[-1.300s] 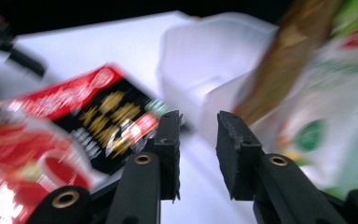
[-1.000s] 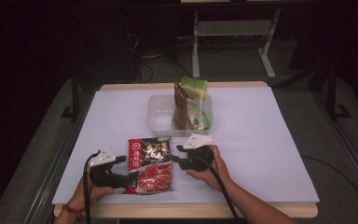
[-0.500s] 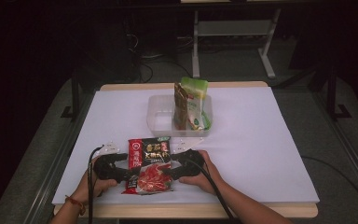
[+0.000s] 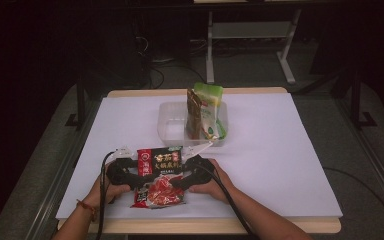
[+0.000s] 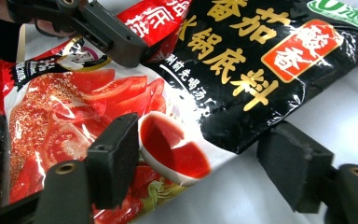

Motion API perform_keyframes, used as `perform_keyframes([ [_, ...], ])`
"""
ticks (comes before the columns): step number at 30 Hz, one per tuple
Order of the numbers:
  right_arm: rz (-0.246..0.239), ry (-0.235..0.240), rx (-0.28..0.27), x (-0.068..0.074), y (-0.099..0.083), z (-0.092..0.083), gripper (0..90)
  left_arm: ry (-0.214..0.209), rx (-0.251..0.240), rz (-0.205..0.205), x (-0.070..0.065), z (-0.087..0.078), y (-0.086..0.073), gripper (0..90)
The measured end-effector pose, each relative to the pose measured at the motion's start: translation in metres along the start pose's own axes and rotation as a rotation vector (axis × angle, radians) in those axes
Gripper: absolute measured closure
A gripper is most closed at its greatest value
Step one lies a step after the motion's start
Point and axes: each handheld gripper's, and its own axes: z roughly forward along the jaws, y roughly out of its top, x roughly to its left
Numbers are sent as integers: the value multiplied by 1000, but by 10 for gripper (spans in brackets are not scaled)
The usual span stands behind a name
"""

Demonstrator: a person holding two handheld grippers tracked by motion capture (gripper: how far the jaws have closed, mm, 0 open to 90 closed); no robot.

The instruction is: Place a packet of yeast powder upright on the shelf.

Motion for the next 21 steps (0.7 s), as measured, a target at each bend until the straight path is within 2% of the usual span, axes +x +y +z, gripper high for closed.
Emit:
perform_keyframes([
  [3,-14,-27,-22,2,-1,-1,406,-1,-15,-9,1,-1,-2,143],
  [9,-94,-74,-97,8,-4,-6,549,-1,-32,-30,4,-3,-4,142],
  [12,-154,-107,-132,16,-6,-6,594,-1,-49,-51,9,-5,-4,143],
  [15,-210,-138,-162,24,-6,-8,626,-30,-66,-83,13,-6,-5,143],
  [18,-247,-142,-201,28,-8,-10,653,-72,-97,-88,11,-8,-3,147],
  [19,-274,-146,-217,30,-9,-11,656,-76,-101,-85,10,-8,-2,146],
  [21,-291,-149,-220,32,-9,-13,656,-76,-108,-58,8,-11,-1,147],
])
